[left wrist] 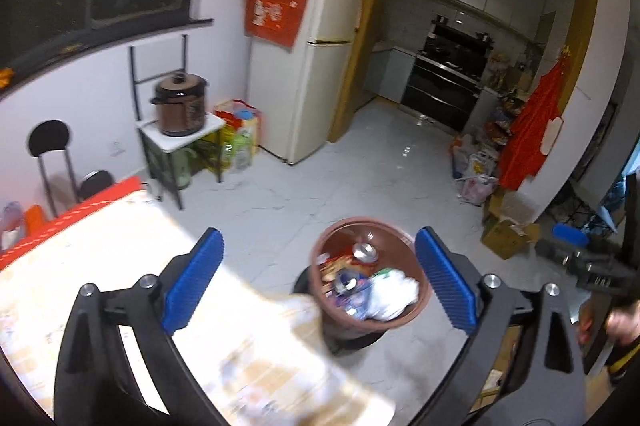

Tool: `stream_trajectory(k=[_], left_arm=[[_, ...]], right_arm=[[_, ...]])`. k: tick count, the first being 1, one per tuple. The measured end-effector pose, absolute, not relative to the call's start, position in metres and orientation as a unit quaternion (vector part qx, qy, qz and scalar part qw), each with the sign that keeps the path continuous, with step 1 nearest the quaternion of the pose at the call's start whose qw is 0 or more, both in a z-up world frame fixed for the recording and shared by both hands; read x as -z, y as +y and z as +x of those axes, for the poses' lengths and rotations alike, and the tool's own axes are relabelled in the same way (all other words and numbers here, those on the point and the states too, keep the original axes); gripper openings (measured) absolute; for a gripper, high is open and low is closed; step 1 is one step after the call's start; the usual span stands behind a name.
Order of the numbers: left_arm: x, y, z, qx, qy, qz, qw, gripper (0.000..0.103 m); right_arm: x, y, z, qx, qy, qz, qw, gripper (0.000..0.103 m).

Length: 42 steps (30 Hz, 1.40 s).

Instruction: Collect trash

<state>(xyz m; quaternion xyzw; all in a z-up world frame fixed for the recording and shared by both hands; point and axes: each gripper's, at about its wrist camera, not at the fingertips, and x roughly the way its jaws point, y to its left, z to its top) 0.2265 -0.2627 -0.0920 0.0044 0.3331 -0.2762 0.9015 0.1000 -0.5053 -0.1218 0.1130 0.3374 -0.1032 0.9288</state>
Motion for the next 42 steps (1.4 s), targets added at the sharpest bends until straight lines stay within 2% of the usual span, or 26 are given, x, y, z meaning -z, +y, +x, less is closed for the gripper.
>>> stream_trajectory(k=[10,22,31,42], left_arm=[[0.040,-0.138,0.154,0.220,0.301,0.024,0.928,0.097],[0.013,-0.027,0.077,0.163,0.268,0.032,0.949,0.097],[-0.001,0.006,0.047,0.155,0.234,0.031,0.959,0.097],[-0.006,0.012,0.031,0.165,0.220,0.033,0.961,0.097]], right_arm=[[0.068,-0.387,0.066,0.086,0.291,0.081,0.949,0.098],[0.035,-0.284,0.008,0.078,0.253,0.062,0.962,0.098],[0.025,-0.254,-0.015,0.094,0.241,0.064,0.964,0.098],[0.023,-0.240,-0.028,0.105,0.236,0.066,0.964,0.098]])
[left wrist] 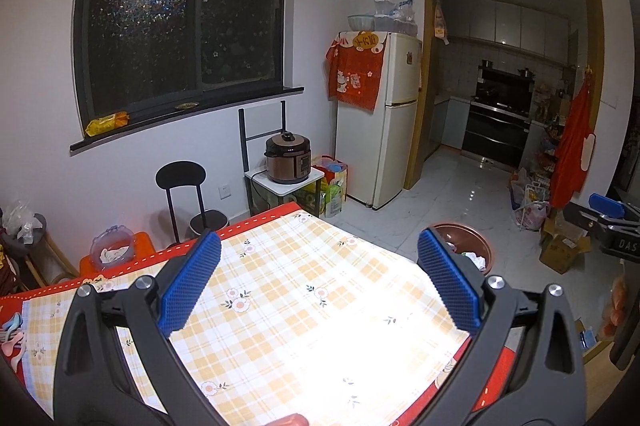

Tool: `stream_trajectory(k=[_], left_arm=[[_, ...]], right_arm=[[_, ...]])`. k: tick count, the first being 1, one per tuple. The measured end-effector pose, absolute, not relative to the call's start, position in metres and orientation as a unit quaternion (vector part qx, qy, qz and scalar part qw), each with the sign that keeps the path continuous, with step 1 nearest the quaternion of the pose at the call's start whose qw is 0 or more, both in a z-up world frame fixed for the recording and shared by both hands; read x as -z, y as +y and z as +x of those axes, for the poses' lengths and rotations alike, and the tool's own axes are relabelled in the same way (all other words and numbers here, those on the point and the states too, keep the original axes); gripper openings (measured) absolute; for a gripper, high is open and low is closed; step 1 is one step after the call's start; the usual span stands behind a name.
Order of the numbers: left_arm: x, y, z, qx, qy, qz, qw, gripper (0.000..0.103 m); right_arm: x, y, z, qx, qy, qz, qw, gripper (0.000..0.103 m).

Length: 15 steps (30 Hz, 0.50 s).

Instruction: Collect trash

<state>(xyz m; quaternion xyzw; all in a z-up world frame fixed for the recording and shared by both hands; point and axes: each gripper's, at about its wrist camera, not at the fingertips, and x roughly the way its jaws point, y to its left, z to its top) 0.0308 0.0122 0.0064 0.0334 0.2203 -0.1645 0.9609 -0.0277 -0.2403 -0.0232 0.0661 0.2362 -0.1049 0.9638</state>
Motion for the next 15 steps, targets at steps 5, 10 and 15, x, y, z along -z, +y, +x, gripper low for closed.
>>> stream_trajectory(k=[5,10,15], left_arm=[[-0.0061,0.0124,0.0302,0.165,0.221,0.032,0.961,0.097],[-0.0067,0.0127,0.0304,0.169,0.224,0.023,0.960,0.097],[-0.0075,0.0113,0.0315,0.173,0.224,0.022,0.959,0.097]], right_arm=[[0.0248,-0.2408,-0.0253,0.106,0.237,0.065,0.963,0.098],[0.0247,-0.2413,-0.0240,0.107,0.235,0.063,0.964,0.098],[0.0239,-0.2404,-0.0252,0.110,0.234,0.062,0.964,0.098]])
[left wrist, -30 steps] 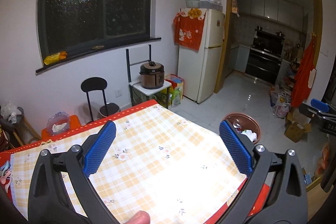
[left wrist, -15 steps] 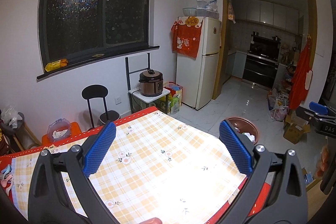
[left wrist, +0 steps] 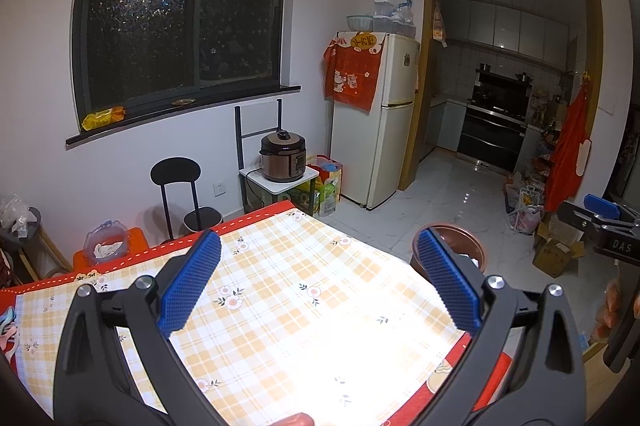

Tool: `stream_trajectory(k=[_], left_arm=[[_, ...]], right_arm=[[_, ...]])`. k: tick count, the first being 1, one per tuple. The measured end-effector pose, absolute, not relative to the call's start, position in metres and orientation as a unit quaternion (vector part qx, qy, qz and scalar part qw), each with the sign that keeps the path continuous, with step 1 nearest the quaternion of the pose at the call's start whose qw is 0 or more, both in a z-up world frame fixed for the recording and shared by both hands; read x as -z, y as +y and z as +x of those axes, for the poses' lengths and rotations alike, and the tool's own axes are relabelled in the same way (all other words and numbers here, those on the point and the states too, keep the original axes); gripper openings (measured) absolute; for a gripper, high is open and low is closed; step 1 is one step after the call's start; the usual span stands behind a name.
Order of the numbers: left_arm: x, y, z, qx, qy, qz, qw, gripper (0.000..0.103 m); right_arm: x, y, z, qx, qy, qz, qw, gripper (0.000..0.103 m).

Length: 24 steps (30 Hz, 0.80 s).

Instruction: Collect trash

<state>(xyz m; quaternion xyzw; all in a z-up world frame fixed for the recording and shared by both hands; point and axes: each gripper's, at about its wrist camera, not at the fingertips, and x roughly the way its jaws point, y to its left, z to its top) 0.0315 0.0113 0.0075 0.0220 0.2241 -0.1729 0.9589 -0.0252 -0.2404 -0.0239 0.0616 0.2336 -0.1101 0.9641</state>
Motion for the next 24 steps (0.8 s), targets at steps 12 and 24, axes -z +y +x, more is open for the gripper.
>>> stream_trajectory(k=[12,24], left_arm=[[-0.006,0.010,0.038,0.173,0.226,0.017,0.958,0.097],[-0.003,0.005,0.046,0.171,0.232,0.012,0.957,0.097]], right_arm=[[0.024,-0.246,-0.020,0.119,0.237,0.062,0.962,0.098],[0.027,-0.247,-0.016,0.117,0.241,0.062,0.961,0.098]])
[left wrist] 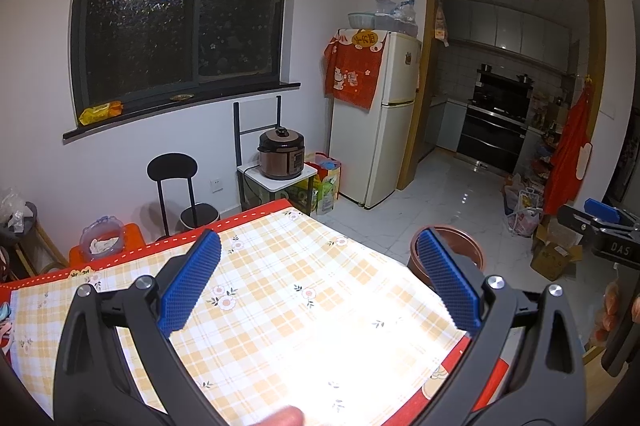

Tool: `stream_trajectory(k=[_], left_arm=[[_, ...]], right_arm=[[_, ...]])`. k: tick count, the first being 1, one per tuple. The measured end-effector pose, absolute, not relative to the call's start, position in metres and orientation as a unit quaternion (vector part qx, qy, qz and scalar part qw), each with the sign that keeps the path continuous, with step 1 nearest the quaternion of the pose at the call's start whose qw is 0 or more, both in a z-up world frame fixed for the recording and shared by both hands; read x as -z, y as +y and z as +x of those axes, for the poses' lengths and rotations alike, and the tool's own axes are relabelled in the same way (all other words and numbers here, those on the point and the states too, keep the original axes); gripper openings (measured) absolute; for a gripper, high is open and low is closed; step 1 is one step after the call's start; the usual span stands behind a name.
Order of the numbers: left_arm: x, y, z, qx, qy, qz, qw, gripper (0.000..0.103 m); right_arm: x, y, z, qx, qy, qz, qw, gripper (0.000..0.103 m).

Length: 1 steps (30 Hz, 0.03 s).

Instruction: Collect trash

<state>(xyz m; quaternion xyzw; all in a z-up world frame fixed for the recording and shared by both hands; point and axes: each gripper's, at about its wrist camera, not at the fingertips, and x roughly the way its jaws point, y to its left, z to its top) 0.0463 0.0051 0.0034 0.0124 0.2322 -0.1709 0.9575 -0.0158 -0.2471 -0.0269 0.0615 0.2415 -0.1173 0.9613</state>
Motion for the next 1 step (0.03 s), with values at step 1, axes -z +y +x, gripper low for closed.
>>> stream_trajectory(k=[1], left_arm=[[-0.0034,0.0051,0.0472,0.170,0.233,0.011,0.958,0.097]], right_arm=[[0.0274,-0.2476,-0.0150,0.116,0.242,0.061,0.961,0.098]])
